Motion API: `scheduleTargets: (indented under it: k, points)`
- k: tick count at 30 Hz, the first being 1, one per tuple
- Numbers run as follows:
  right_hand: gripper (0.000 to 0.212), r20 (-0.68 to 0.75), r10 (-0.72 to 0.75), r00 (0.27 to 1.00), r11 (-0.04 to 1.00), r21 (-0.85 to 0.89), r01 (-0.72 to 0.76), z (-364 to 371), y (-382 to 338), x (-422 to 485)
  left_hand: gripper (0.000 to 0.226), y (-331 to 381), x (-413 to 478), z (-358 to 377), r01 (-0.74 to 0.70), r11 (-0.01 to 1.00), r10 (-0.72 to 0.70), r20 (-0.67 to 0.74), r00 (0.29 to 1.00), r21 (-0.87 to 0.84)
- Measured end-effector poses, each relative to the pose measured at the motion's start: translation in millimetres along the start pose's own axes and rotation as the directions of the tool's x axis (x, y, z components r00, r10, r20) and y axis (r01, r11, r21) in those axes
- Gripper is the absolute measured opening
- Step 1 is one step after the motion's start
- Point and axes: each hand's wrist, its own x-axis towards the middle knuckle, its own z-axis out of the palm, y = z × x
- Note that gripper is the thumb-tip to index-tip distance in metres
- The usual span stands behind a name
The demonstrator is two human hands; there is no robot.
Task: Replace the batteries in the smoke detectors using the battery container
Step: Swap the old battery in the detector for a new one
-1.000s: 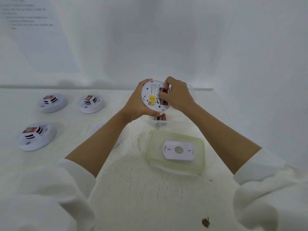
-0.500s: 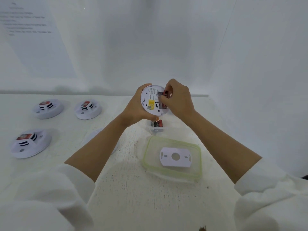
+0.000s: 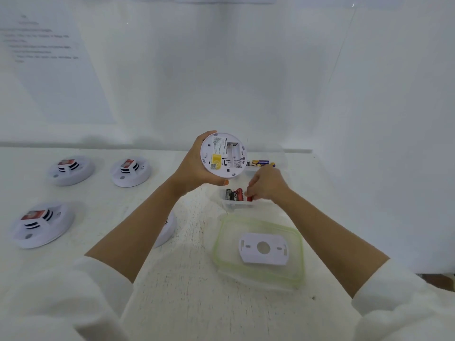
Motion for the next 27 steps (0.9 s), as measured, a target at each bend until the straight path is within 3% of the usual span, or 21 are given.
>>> scheduleTargets:
  k: [2,4,6,9,13,16,20,27]
  points:
    - [0.014,0.033,-0.016,0.999,0.994,-0.103,0.019,5.7,-0.8,2.2,0.1,-1.3,1.8,-0.3,0.0,1.0,0.0,0.002,1.0,0.009]
    - [0.026,0.049,-0.013,0.999,0.988,-0.152,0.02,7.4,-1.6,3.4,0.101,-3.3,3.3,-2.0,0.006,1.0,-0.006,0.003,1.0,0.016]
    - [0.034,0.093,-0.01,0.996,0.984,-0.174,0.026,4.4,-2.8,4.7,0.101,-5.4,4.9,-4.8,0.013,1.0,-0.014,0.005,1.0,0.019]
    - [0.03,0.181,-0.003,0.984,0.987,-0.159,0.032,-13.8,-6.8,9.5,0.102,-7.8,8.4,-9.2,0.029,1.0,-0.029,-0.002,1.0,0.005]
    - [0.014,0.013,-0.066,0.998,0.997,-0.025,0.066,-46.7,-10.0,30.7,0.101,-10.6,16.0,-13.0,0.043,0.999,-0.043,-0.008,0.999,0.004]
    - [0.017,-0.063,-0.196,0.979,0.964,-0.194,0.18,-47.5,-9.5,58.7,0.101,-13.7,21.7,-13.1,0.052,0.999,-0.053,-0.021,0.998,-0.006]
    - [0.033,0.165,-0.232,0.959,0.904,-0.328,0.275,-22.4,-9.0,91.1,0.101,-22.9,24.6,-13.0,0.064,0.998,-0.064,-0.018,0.998,-0.012]
    - [0.034,0.321,-0.191,0.928,0.891,-0.339,0.301,-4.9,-16.9,114.3,0.102,-32.5,32.6,-12.9,0.084,0.996,-0.084,-0.007,0.996,0.008]
